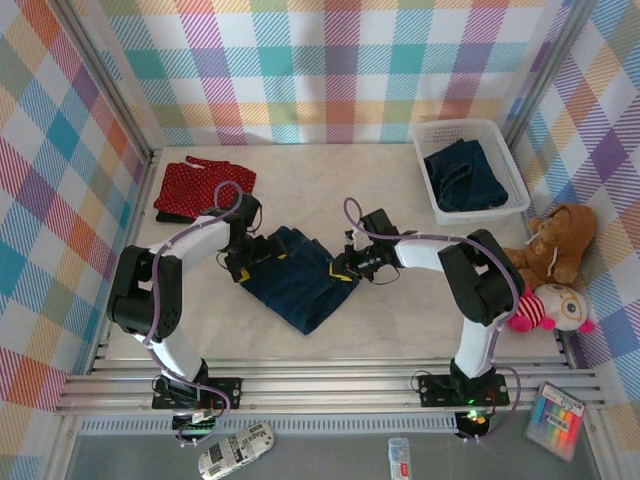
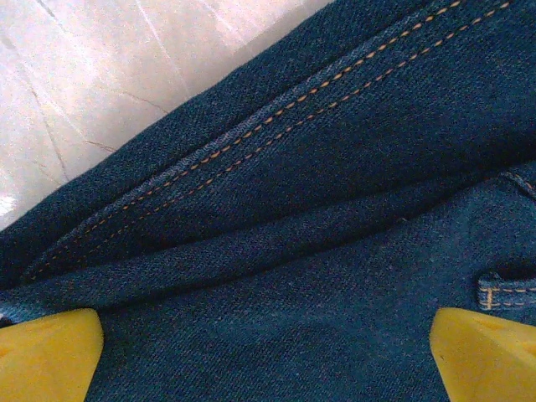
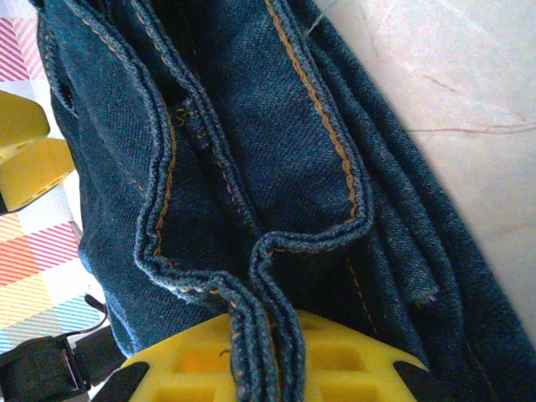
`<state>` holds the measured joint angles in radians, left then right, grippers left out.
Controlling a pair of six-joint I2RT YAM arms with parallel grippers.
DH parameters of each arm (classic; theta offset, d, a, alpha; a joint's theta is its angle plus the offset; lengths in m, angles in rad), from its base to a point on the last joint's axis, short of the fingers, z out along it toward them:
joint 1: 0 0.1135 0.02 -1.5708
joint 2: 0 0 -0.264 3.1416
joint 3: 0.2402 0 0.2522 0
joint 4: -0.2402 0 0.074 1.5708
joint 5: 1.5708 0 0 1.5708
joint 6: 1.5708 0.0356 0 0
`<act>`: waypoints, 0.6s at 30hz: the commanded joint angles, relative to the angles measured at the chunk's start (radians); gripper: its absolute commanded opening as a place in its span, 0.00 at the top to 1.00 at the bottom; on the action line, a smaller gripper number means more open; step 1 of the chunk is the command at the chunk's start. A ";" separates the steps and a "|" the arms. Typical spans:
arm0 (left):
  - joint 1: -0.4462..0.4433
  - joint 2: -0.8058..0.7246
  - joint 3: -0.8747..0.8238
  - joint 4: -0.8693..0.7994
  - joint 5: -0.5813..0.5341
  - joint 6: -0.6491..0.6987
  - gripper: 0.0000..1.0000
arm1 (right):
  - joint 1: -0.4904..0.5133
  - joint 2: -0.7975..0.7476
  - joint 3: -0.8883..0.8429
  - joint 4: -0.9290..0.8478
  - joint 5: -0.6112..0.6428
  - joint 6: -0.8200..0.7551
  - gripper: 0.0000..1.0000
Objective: Fold and stack the skirts
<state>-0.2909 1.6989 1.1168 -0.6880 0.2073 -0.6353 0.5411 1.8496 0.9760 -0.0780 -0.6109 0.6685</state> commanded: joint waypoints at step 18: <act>-0.003 -0.158 -0.034 -0.043 0.060 -0.109 0.00 | -0.113 0.227 0.474 -0.586 0.269 -0.472 0.97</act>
<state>-0.2901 1.6196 1.0336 -0.6533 0.2981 -0.7368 0.4507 2.0590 1.4025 -0.4889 -0.4820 0.3359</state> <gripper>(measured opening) 0.998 0.117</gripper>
